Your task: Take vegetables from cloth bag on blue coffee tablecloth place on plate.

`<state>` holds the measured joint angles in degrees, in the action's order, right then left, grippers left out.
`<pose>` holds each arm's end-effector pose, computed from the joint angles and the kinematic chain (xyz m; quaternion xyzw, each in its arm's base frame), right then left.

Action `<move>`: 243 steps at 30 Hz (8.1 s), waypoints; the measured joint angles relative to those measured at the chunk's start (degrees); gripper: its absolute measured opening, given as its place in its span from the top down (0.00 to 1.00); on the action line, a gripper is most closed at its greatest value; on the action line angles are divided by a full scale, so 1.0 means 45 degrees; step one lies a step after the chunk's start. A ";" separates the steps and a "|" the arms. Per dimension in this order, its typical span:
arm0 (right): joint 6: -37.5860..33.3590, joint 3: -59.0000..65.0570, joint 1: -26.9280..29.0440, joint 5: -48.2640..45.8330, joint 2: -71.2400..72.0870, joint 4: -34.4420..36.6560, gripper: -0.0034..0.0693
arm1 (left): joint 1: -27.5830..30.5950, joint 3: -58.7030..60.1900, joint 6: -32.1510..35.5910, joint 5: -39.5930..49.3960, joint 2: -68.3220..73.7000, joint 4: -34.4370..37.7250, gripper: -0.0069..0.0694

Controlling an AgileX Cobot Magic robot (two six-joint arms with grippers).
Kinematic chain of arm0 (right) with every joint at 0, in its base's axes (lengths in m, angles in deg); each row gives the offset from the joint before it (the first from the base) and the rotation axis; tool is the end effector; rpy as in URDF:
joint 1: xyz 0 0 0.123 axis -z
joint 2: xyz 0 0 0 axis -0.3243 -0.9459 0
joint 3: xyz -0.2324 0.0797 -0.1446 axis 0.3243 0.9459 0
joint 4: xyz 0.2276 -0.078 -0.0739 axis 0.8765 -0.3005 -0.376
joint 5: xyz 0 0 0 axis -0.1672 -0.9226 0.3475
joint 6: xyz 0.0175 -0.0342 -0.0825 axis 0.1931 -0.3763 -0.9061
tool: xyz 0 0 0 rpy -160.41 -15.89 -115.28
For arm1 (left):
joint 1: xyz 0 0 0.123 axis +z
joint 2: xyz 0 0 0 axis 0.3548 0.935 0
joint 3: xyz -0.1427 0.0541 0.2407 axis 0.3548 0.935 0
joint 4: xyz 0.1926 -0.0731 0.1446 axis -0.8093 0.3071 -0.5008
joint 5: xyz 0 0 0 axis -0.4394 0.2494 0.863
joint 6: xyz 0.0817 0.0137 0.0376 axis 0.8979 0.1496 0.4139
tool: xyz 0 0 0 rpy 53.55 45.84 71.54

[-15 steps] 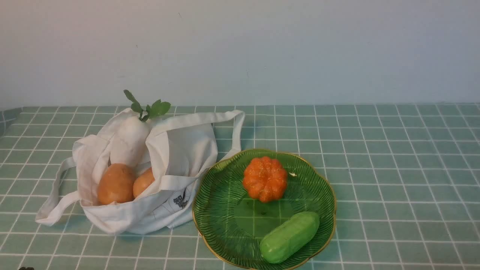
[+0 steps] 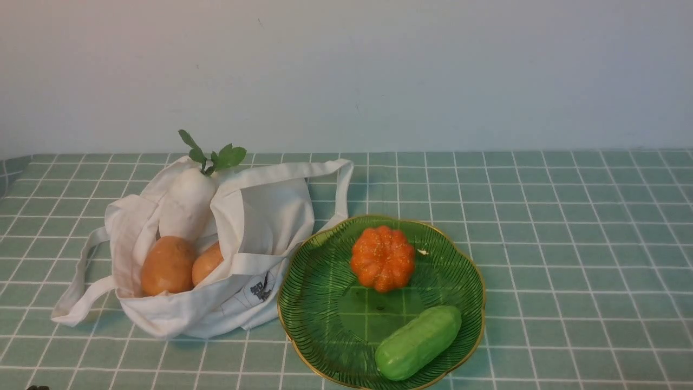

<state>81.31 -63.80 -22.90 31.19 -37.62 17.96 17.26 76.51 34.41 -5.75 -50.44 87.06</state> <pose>0.0530 0.0015 0.1729 -0.0034 0.7993 0.0238 0.6004 0.0523 -0.0042 0.1703 0.0246 0.8068 -0.0242 0.5899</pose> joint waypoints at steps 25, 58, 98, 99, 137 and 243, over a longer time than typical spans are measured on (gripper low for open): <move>0.0013 0.0000 0.0000 0.0000 0.0000 0.0000 0.97 | 0.0000 0.0000 0.0000 0.0000 0.0000 0.0000 0.92; 0.0001 0.0000 0.0000 0.0000 0.0000 0.0000 0.97 | 0.0000 -0.1965 -0.1370 -0.0067 0.0336 1.1893 0.92; 0.0001 0.0000 0.0000 0.0000 0.0000 0.0000 0.97 | -0.0643 -1.8324 0.1546 0.4563 2.3784 0.0306 0.17; 0.0001 0.0000 0.0000 0.0000 0.0000 0.0000 0.97 | -0.0643 -1.8339 0.1618 0.4337 2.3915 0.0288 0.16; 0.0001 0.0000 0.0000 0.0000 0.0000 0.0000 0.97 | -0.0883 -1.8107 0.1954 0.8813 1.7934 0.2686 0.28; 0.0010 0.0000 0.0000 0.0000 0.0000 0.0000 0.97 | -0.4474 -0.2389 -0.0445 -0.0858 0.2966 -0.0067 0.92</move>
<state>81.35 -63.80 -22.90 31.19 -37.62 17.96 -2.87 65.76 32.41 -9.61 -37.09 86.76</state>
